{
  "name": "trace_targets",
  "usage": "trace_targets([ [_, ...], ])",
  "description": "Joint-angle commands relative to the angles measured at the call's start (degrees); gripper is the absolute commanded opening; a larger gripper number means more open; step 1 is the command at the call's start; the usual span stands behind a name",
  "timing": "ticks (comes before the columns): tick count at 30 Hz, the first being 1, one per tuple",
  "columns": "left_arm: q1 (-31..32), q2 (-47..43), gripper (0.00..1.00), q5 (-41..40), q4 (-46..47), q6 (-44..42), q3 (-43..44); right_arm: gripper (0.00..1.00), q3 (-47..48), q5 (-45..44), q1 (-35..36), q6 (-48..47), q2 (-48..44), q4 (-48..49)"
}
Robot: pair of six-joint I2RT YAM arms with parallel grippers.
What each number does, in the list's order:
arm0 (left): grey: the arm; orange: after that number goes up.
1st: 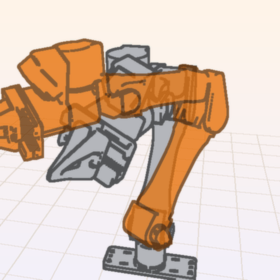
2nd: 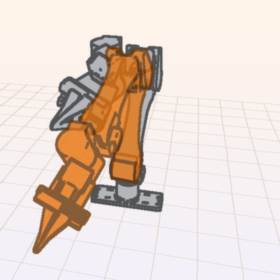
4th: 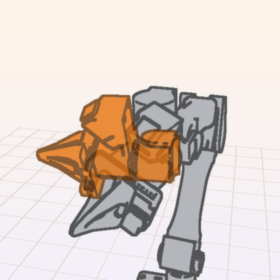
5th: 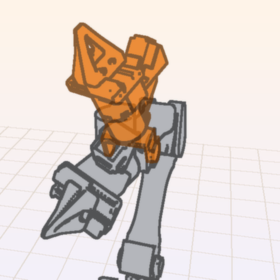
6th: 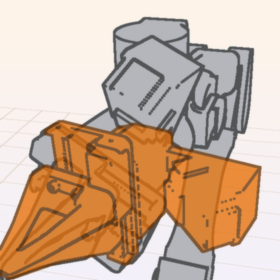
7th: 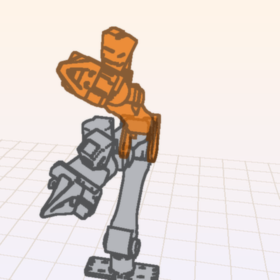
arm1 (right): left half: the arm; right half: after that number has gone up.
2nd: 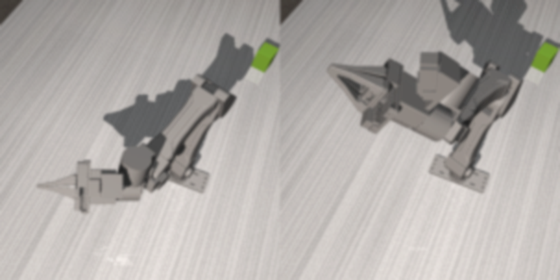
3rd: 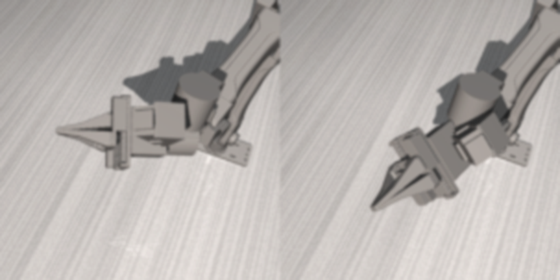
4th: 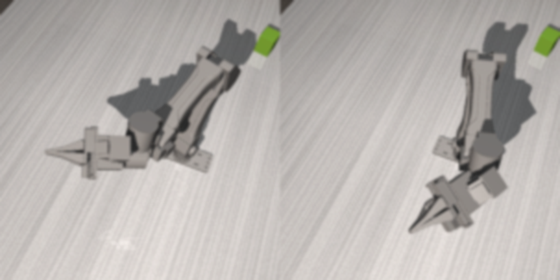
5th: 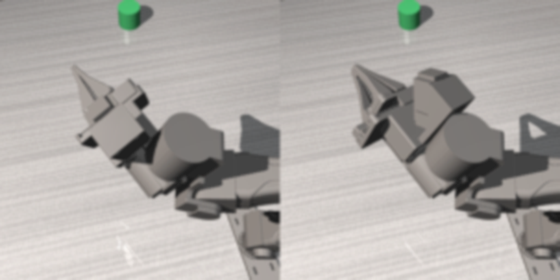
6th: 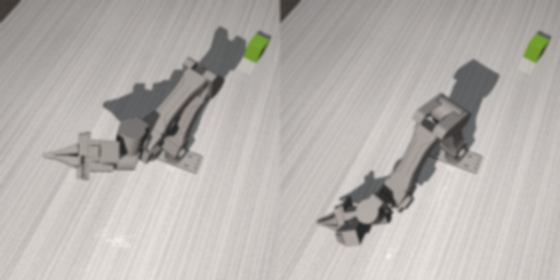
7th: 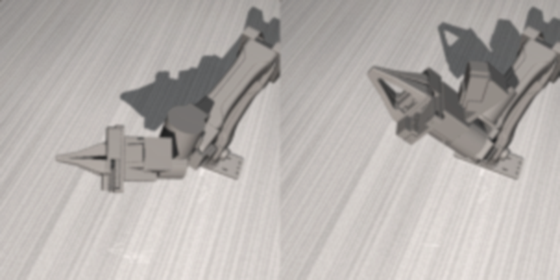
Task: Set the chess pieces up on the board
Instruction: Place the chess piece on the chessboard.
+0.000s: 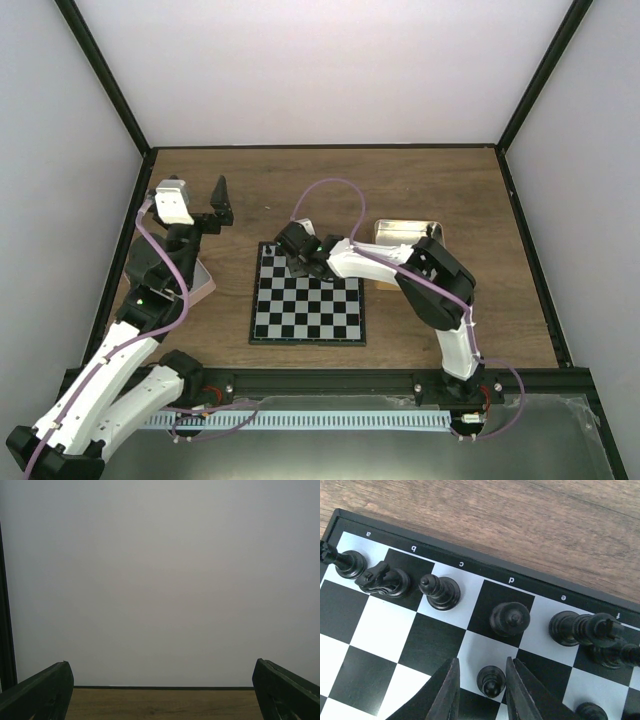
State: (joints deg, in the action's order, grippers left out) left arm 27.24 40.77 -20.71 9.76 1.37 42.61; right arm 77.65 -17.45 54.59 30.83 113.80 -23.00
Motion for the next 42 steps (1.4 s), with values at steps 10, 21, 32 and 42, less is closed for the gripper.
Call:
trace_targets([
  [10,-0.3,-0.4,1.00,0.3,0.7,0.0,-0.2,0.27,-0.1,0.5,0.2,0.2,-5.9,2.5],
  [21,-0.3,-0.3,1.00,0.3,0.6,-0.1,-0.2,0.29,0.1,1.1,0.2,1.3,-2.5,0.2],
  [32,-0.3,-0.3,1.00,0.3,0.6,0.0,-0.2,0.29,1.5,0.2,0.2,1.5,0.4,-2.0],
  [42,-0.3,-0.3,1.00,0.2,0.6,0.0,-0.2,0.25,1.6,1.1,0.3,1.1,0.8,-1.2],
])
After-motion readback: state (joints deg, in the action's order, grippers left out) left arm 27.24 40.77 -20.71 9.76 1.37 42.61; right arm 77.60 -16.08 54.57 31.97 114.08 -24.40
